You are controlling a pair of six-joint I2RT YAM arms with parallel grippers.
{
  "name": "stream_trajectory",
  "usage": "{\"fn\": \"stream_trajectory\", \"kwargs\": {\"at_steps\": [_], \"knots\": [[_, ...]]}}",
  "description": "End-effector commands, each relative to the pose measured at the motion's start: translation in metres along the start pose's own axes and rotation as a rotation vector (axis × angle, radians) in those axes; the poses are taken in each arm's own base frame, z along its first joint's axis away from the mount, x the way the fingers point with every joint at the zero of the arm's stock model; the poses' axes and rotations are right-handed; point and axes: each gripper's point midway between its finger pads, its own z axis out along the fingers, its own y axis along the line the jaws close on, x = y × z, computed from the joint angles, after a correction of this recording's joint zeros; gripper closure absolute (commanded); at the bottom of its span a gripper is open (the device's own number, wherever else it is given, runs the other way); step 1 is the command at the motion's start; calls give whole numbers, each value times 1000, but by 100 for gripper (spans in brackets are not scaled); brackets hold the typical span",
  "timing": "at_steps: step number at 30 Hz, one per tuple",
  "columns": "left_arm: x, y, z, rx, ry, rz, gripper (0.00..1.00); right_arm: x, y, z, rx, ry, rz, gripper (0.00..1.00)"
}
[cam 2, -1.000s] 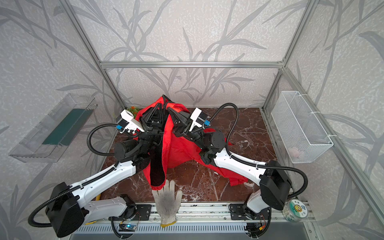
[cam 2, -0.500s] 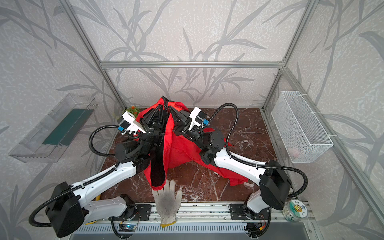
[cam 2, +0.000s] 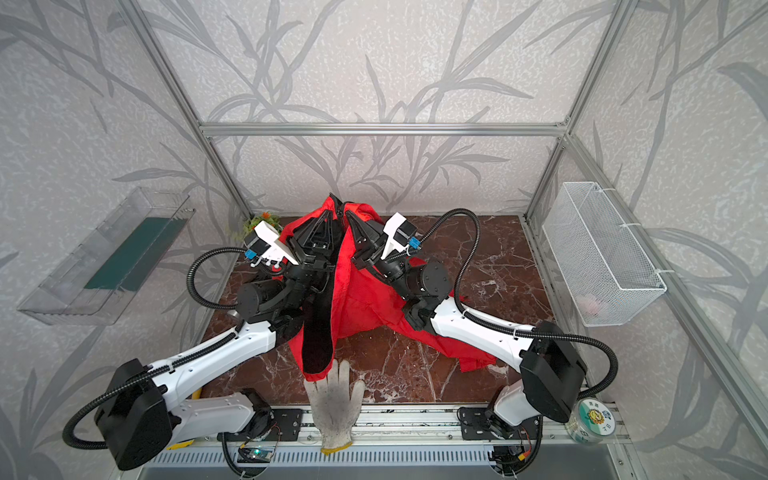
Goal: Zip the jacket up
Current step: 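Press both grippers together, aligning the two zipper edges side by side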
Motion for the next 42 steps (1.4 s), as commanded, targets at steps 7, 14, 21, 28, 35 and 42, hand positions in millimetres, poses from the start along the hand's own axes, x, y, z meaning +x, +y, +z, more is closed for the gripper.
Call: {"fn": "stream_trajectory", "kwargs": {"at_steps": [7,14,21,28,35,42], "knots": [[-26,-1,6,-17,-93,66,100,-83,-29,-15,146,-239,-8,100],[-32,-4,11,-6,-110,77,100,-72,-33,-20,160,-214,24,100],[-22,-1,10,-9,-89,53,100,-59,-26,-17,124,-194,101,100],[-27,-3,14,-1,-101,78,100,-61,-21,-18,134,-195,83,100],[-23,-18,15,82,-80,124,100,-48,-37,-23,252,-184,131,100],[-5,-15,15,85,-27,195,100,-45,-25,-19,196,-176,150,100]]}}
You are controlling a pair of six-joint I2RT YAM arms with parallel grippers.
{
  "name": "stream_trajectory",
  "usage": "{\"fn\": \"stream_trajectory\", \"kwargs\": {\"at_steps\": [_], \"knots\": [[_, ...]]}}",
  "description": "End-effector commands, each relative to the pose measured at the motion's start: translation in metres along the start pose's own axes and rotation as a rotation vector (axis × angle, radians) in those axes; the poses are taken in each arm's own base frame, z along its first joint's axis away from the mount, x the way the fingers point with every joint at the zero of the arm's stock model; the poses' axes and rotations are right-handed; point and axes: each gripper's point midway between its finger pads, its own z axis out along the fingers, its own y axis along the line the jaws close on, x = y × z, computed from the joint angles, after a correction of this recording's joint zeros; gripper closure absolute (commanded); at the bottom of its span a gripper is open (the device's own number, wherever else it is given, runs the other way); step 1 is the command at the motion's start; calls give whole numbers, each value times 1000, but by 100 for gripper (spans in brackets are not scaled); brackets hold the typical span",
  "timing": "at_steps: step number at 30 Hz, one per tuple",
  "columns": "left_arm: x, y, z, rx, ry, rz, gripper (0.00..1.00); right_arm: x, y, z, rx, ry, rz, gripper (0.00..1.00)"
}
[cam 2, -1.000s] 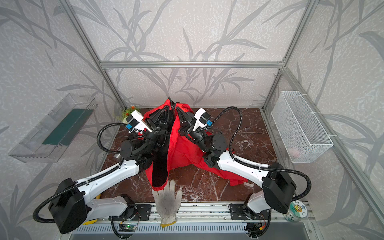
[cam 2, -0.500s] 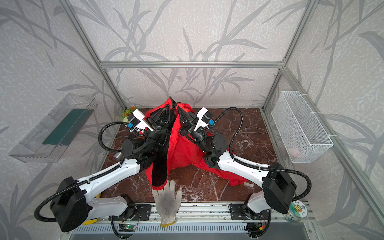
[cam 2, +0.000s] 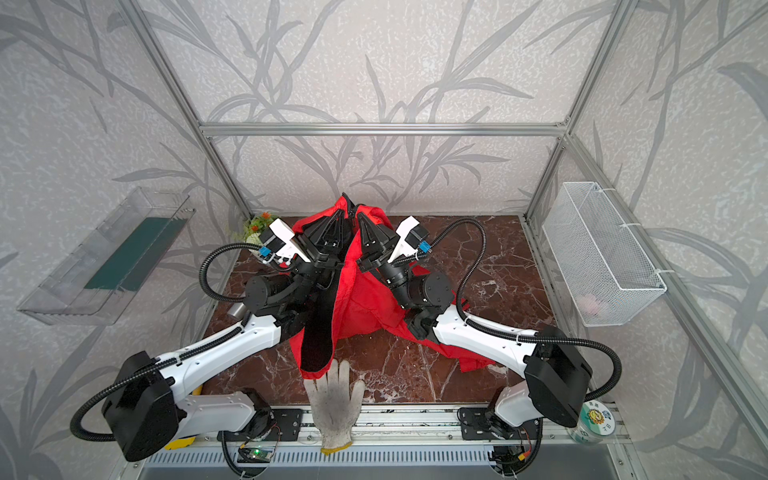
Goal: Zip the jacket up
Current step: 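Press both grippers together, aligning the two zipper edges side by side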
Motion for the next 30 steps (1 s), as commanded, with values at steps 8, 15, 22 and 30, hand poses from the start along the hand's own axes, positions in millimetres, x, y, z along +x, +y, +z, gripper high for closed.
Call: {"fn": "stream_trajectory", "kwargs": {"at_steps": [8,15,22,30], "knots": [[-13,-8,8,49,-26,122,100,-43,7,-3,-11,-132,16,100],[-21,-9,8,45,-44,130,100,-32,22,0,-26,-88,-27,100],[-44,-6,6,27,-123,68,100,-36,27,-4,-26,-106,-48,100],[-41,-6,0,29,-114,25,100,-45,31,0,-38,-153,-40,100]]}}
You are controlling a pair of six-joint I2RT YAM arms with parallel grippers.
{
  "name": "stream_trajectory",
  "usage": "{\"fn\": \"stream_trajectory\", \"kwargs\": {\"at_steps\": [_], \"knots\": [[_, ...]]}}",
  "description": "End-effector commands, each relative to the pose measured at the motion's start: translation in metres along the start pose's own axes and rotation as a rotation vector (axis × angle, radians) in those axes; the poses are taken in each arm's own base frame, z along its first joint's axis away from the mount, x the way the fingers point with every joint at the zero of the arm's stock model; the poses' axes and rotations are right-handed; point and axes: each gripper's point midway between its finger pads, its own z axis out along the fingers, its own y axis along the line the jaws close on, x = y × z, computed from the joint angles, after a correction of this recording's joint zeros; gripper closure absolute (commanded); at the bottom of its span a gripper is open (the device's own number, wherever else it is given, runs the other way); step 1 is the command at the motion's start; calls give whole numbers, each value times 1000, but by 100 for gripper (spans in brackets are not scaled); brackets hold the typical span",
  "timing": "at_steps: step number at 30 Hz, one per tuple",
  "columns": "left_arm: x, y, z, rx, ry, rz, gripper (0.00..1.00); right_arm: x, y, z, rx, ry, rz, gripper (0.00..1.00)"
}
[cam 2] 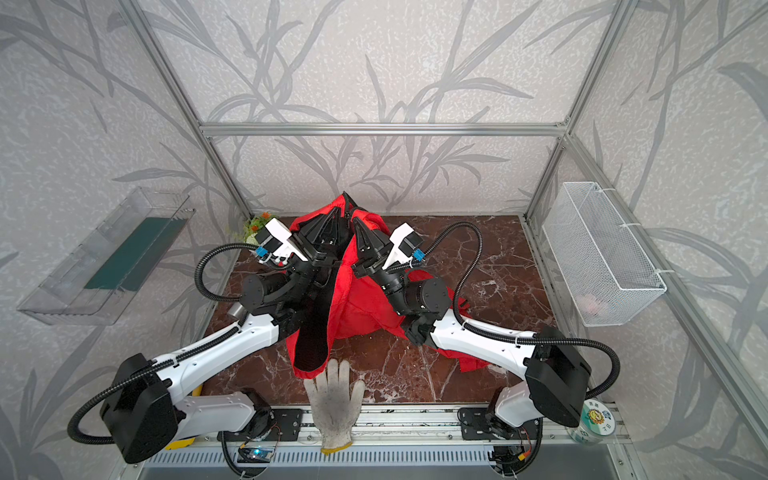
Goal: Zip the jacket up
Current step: 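Press both grippers together, aligning the two zipper edges side by side, then lower both grippers with the held zipper edges toward the table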
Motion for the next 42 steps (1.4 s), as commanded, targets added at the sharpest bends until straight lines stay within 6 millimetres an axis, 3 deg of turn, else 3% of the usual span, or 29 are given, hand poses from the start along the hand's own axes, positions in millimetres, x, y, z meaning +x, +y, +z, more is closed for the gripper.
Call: {"fn": "stream_trajectory", "kwargs": {"at_steps": [1,13,26,32,37,42], "knots": [[-28,-4,-3,14,-91,-15,100,-47,9,6,-21,-148,13,100],[-17,-3,-5,14,-65,-13,100,-51,14,13,-44,-165,33,100],[-1,-2,-12,12,-25,-45,100,-52,-7,21,32,-186,32,100],[12,0,-17,1,6,-48,100,-56,-17,30,34,-206,44,100],[27,3,-19,-7,39,-49,100,-45,-31,31,65,-193,61,100],[48,17,-27,-62,79,-46,100,-41,-38,28,79,-182,67,100]]}}
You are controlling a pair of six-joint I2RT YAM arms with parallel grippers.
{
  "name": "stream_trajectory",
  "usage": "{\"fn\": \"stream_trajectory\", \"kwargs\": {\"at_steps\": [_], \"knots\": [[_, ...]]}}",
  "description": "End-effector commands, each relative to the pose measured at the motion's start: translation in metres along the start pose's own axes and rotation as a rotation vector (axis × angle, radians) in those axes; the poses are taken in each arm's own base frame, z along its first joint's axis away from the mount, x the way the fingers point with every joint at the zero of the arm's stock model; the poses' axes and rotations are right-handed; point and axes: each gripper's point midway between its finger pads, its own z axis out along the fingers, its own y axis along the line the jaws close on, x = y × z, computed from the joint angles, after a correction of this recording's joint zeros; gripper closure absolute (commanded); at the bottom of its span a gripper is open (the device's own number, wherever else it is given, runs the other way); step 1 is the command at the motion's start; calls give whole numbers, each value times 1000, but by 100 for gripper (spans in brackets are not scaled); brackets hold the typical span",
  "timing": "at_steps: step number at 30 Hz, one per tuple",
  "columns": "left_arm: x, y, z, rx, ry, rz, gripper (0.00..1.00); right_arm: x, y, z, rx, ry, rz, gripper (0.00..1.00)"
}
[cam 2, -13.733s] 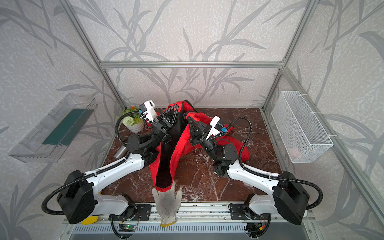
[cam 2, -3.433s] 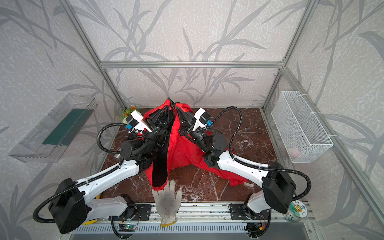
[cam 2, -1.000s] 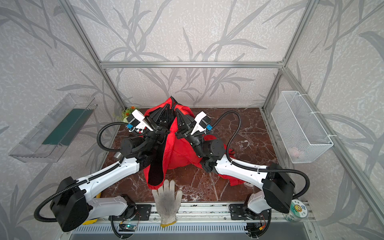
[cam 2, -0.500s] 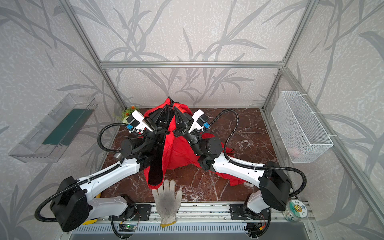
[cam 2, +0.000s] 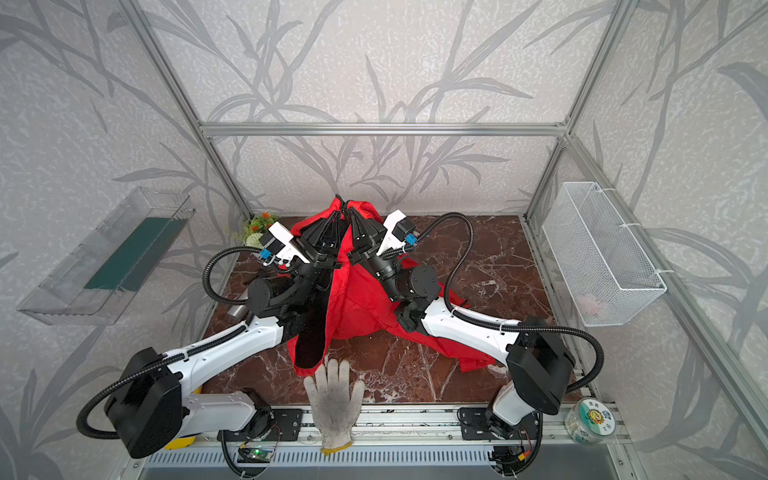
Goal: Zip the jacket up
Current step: 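Lower both grippers with the held zipper edges toward the table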
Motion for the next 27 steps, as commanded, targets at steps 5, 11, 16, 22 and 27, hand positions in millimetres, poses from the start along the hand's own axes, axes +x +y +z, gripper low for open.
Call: {"fn": "stream_trajectory", "kwargs": {"at_steps": [5,11,16,22,27], "knots": [[30,11,-11,-16,70,-9,100,-72,-11,2,37,-218,35,100],[54,24,-11,-28,123,-108,100,-45,-46,-13,154,-165,50,100],[116,32,-27,-41,267,-219,100,0,-95,-38,283,-79,90,100],[180,41,-56,-90,408,-334,100,38,-139,-62,396,-13,112,100],[203,47,-67,-120,458,-361,100,63,-162,-79,460,28,146,100]]}}
